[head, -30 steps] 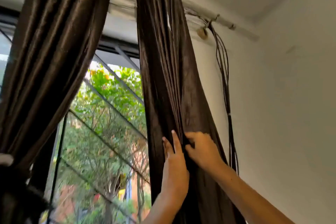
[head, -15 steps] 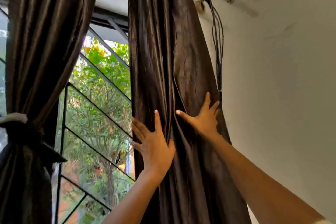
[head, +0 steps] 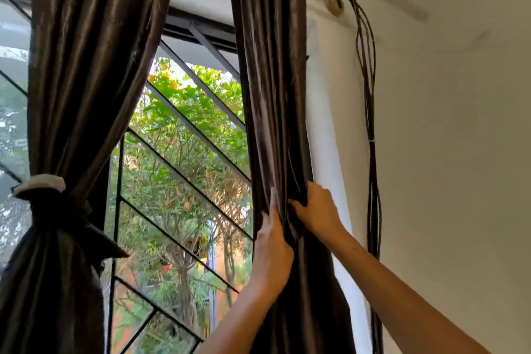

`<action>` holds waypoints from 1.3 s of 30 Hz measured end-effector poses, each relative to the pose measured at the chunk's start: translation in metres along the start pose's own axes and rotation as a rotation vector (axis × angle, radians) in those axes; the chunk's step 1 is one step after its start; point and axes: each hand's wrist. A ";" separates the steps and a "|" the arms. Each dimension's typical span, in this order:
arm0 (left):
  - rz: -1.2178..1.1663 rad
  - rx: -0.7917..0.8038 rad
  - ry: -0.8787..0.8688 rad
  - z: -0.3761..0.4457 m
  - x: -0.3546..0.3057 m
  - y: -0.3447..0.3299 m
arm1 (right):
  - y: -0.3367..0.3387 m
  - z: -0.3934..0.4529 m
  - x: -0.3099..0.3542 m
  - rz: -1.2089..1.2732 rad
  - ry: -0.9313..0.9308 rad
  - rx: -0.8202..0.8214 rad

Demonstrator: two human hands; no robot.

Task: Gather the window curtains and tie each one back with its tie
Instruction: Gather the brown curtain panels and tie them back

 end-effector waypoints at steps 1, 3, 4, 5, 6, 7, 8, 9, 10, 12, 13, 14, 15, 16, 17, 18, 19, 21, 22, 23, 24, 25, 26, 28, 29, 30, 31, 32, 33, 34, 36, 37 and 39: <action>-0.007 0.001 0.001 -0.005 -0.001 -0.007 | 0.000 -0.009 -0.002 0.006 0.002 0.004; 0.001 -0.001 0.013 -0.019 0.001 -0.018 | -0.004 -0.028 -0.005 0.042 0.010 0.026; 0.005 0.000 0.022 -0.027 0.002 -0.022 | -0.005 -0.038 -0.006 0.076 0.010 0.037; 0.013 0.007 0.028 -0.035 0.002 -0.026 | -0.006 -0.047 -0.007 0.114 0.003 0.046; 0.021 0.010 0.033 -0.042 0.002 -0.029 | -0.006 -0.054 -0.007 0.145 -0.009 0.054; 0.025 0.010 0.052 -0.051 0.002 -0.032 | -0.007 -0.063 -0.005 0.165 -0.031 0.068; 0.021 0.007 0.068 -0.058 0.003 -0.034 | -0.007 -0.070 -0.004 0.184 -0.061 0.079; 0.012 0.006 0.083 -0.067 0.006 -0.037 | -0.010 -0.079 -0.004 0.206 -0.099 0.096; 0.015 0.009 0.092 -0.074 0.010 -0.039 | -0.014 -0.088 -0.005 0.237 -0.147 0.113; 0.031 0.028 0.098 -0.087 0.020 -0.043 | -0.022 -0.107 -0.006 0.293 -0.212 0.145; 0.028 0.039 0.103 -0.094 0.026 -0.044 | -0.026 -0.116 -0.006 0.297 -0.213 0.160; 0.023 0.055 0.109 -0.102 0.030 -0.045 | -0.029 -0.126 -0.006 0.286 -0.202 0.173; 0.027 0.082 0.114 -0.111 0.035 -0.045 | -0.031 -0.133 -0.007 0.266 -0.192 0.176; 0.036 0.116 0.120 -0.120 0.038 -0.045 | -0.032 -0.139 -0.009 0.237 -0.190 0.176; 0.043 0.151 0.131 -0.131 0.042 -0.045 | -0.034 -0.145 -0.014 0.195 -0.191 0.174; 0.047 0.179 0.141 -0.142 0.046 -0.044 | -0.035 -0.151 -0.018 0.165 -0.196 0.171; 0.054 0.198 0.145 -0.155 0.051 -0.042 | -0.038 -0.160 -0.022 0.152 -0.209 0.180; 0.085 0.195 0.125 -0.174 0.057 -0.038 | -0.040 -0.177 -0.027 0.150 -0.219 0.194; 0.100 0.158 0.110 -0.182 0.059 -0.035 | -0.042 -0.185 -0.028 0.140 -0.225 0.191; 0.113 0.091 0.083 -0.187 0.059 -0.031 | -0.043 -0.191 -0.029 0.128 -0.236 0.176; 0.124 -0.003 0.055 -0.190 0.058 -0.028 | -0.043 -0.196 -0.029 0.109 -0.246 0.156; 0.141 -0.110 0.031 -0.191 0.057 -0.025 | -0.044 -0.200 -0.029 0.084 -0.256 0.139; 0.167 -0.212 0.017 -0.189 0.055 -0.021 | -0.044 -0.202 -0.028 0.050 -0.266 0.129; 0.242 -0.371 0.042 -0.178 0.052 -0.013 | -0.043 -0.204 -0.024 -0.048 -0.288 0.128; 0.273 -0.422 0.081 -0.171 0.051 -0.009 | -0.042 -0.205 -0.022 -0.112 -0.303 0.129; 0.273 -0.445 0.128 -0.165 0.050 -0.005 | -0.041 -0.206 -0.020 -0.178 -0.313 0.121; 0.240 -0.442 0.172 -0.158 0.049 0.000 | -0.040 -0.208 -0.018 -0.237 -0.314 0.103; 0.186 -0.425 0.214 -0.154 0.048 0.003 | -0.039 -0.211 -0.015 -0.284 -0.310 0.084; 0.130 -0.404 0.252 -0.151 0.048 0.006 | -0.039 -0.214 -0.012 -0.322 -0.301 0.053; 0.086 -0.390 0.287 -0.149 0.049 0.007 | -0.038 -0.219 -0.009 -0.345 -0.290 0.011; 0.035 -0.383 0.321 -0.147 0.051 0.008 | -0.037 -0.229 -0.003 -0.333 -0.249 -0.104; 0.027 -0.375 0.327 -0.147 0.052 0.007 | -0.036 -0.234 -0.001 -0.329 -0.209 -0.159; 0.038 -0.354 0.340 -0.146 0.053 0.005 | -0.032 -0.242 0.002 -0.425 -0.109 -0.236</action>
Point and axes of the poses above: each hand's wrist, its own z-axis towards the middle knuckle, its own y-axis out of the back of the hand, x = y × z, and after that the axes turned 12 degrees about -z, right-handed
